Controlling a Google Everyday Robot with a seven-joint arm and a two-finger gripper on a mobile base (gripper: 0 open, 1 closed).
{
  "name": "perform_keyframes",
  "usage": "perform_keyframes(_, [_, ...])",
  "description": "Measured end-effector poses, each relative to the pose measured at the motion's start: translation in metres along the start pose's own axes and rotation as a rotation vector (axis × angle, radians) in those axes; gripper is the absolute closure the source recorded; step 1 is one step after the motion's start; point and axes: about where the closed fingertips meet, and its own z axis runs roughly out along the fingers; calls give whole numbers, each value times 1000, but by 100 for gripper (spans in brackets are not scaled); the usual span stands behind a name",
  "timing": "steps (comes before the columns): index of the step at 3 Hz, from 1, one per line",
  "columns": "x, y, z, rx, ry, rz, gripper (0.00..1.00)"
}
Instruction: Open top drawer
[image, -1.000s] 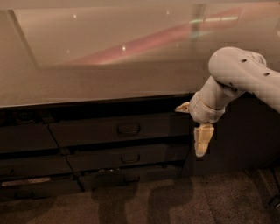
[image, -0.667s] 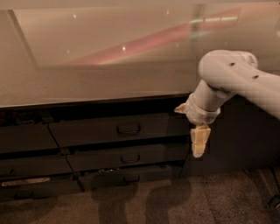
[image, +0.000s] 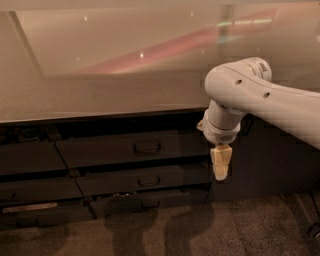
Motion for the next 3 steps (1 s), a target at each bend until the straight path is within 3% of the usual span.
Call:
perform_keyframes(2, [12,-4,13,119,77,-87,0])
perform_keyframes(3, [12,-4,13,119,76,-87,0])
